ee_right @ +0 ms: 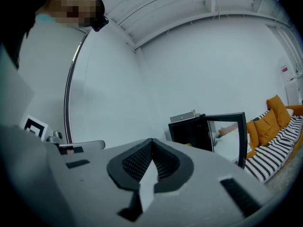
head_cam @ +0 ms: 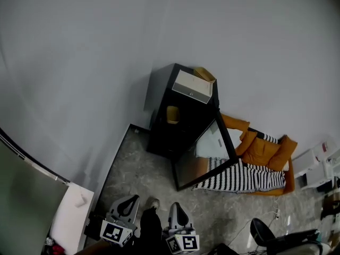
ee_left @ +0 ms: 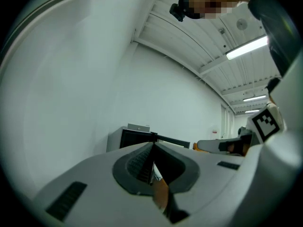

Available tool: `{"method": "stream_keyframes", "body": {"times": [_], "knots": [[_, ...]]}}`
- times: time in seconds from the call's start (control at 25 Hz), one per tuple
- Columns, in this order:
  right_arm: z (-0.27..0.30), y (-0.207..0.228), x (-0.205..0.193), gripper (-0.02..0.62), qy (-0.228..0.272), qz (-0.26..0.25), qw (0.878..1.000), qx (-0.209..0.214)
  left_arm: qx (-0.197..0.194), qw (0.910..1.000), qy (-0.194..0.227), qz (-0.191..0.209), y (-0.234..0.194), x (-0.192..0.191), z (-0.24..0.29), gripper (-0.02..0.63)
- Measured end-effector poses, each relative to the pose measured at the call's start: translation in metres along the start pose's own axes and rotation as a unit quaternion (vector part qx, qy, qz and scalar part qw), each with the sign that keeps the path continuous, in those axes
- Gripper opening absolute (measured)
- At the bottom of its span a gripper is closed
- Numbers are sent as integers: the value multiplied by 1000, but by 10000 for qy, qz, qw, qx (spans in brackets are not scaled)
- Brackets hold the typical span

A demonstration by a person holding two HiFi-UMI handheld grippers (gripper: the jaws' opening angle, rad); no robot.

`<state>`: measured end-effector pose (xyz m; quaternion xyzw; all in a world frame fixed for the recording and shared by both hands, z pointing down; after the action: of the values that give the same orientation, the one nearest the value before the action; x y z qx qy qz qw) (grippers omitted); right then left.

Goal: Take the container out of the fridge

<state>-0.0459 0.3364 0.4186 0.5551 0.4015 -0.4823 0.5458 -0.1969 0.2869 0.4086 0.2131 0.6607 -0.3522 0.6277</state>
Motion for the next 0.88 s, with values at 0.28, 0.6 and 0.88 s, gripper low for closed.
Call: {"method": "stream_keyframes", "body": {"times": [0.28, 0.6, 0.88], "knots": [[57, 42, 8, 0, -35, -27, 10000, 77, 7, 10000, -56, 20, -8, 0, 69, 5], [136, 109, 22, 0, 17, 72, 9998, 184, 68, 9999, -65, 52, -18, -1, 172, 5], [199, 164, 26, 0, -221, -18, 9989, 413, 280, 9995, -131, 4, -24, 0, 258, 5]]}}
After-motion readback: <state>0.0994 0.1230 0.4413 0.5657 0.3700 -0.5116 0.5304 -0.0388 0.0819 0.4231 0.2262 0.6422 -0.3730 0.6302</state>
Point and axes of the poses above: the fingertips, and each gripper's own axes: z forward along the fingers, y to its right, x out of its top, the point moved 2 cm from there along -z, backward along the fingers, and after that the axes turned 2 degrees about -z, right-handed, at the moved point
